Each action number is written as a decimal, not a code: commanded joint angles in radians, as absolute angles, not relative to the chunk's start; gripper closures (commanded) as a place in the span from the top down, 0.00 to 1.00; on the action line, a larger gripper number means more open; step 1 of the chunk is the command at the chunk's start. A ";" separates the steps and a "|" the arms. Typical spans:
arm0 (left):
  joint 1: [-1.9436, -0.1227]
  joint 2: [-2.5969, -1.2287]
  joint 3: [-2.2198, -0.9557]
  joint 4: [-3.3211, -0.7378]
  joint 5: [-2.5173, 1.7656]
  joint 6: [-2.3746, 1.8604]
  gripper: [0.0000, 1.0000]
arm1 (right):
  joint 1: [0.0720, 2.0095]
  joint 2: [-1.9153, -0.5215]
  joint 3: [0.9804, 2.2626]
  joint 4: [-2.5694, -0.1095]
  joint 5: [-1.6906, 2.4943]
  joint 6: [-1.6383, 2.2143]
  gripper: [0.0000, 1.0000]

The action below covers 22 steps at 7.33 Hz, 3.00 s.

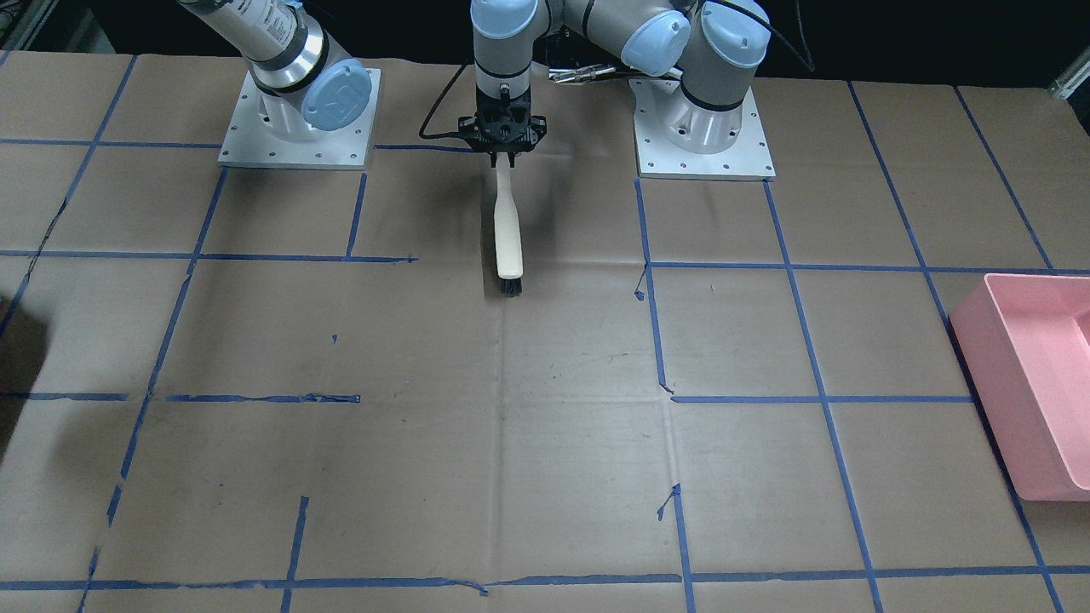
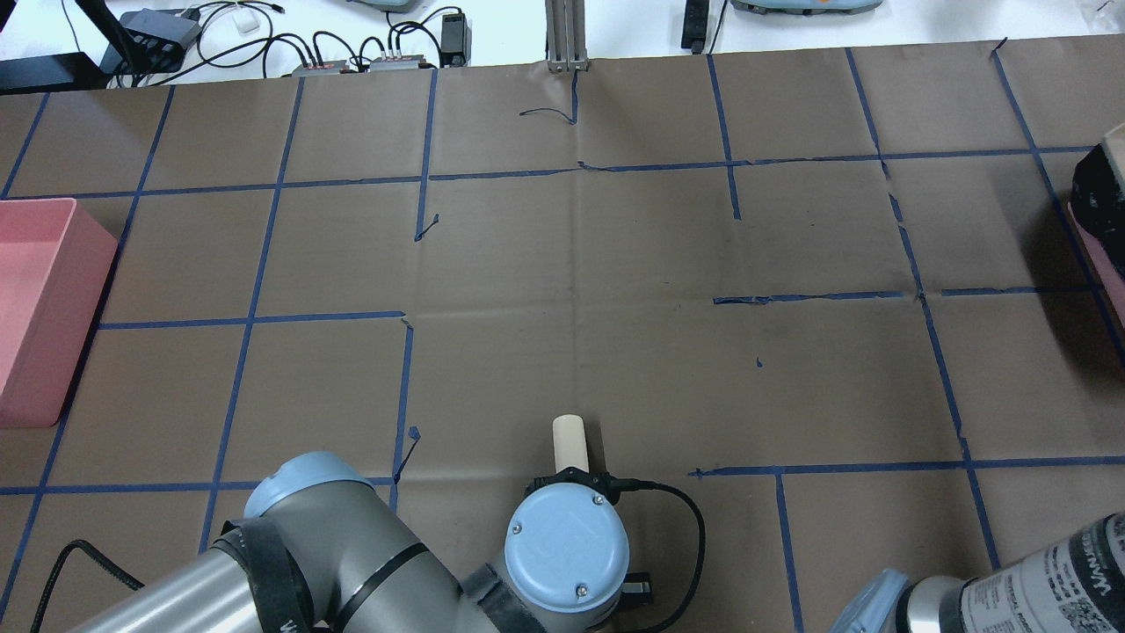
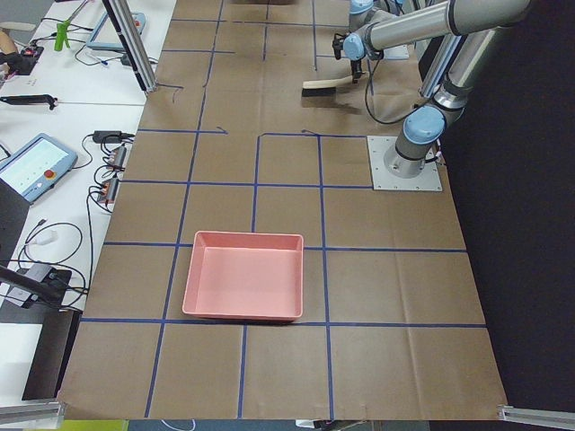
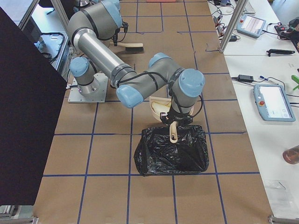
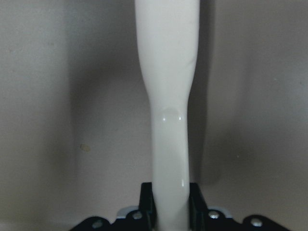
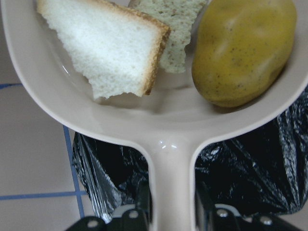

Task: Sweep and dump trash in nearest bin
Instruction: 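Lower the brush onto the table with the left gripper and release it, then raise the open left gripper away from the brush toward the pink box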

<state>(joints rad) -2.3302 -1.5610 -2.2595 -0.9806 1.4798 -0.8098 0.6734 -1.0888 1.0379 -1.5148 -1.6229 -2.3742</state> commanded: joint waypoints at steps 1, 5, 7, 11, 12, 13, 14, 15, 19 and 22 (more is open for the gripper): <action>-2.330 -1.566 -2.261 -0.982 1.480 -0.807 0.55 | 0.591 -1.031 0.951 -1.508 -1.605 -2.483 0.02; -2.294 -1.520 -2.199 -0.985 1.479 -0.778 0.91 | 0.491 -1.003 0.942 -1.525 -1.571 -2.528 0.02; -2.164 -1.508 -2.050 -1.029 1.480 -0.517 0.98 | 0.483 -0.961 0.887 -1.531 -1.578 -2.526 0.02; -1.797 -1.505 -1.768 -1.360 1.482 -0.099 1.00 | 0.497 -0.825 0.713 -1.533 -1.727 -2.507 0.03; -1.722 -1.506 -1.709 -1.430 1.483 -0.060 1.00 | 0.505 -0.827 0.713 -1.526 -1.759 -2.479 0.03; -1.647 -1.508 -1.642 -1.525 1.483 -0.014 1.00 | 0.524 -0.828 0.713 -1.520 -1.779 -2.459 0.03; -1.620 -1.499 -1.626 -1.563 1.497 0.055 1.00 | 0.549 -0.830 0.713 -1.520 -1.822 -2.438 0.03; -1.605 -1.485 -1.623 -1.581 1.594 0.057 1.00 | 0.564 -0.831 0.713 -1.520 -1.851 -2.412 0.03; -1.614 -1.480 -1.625 -1.589 1.574 0.040 1.00 | 0.644 -0.857 0.713 -1.519 -1.963 -2.274 0.03; -1.617 -1.479 -1.606 -1.586 1.517 0.052 1.00 | 0.661 -0.880 0.718 -1.468 -1.990 -2.203 0.03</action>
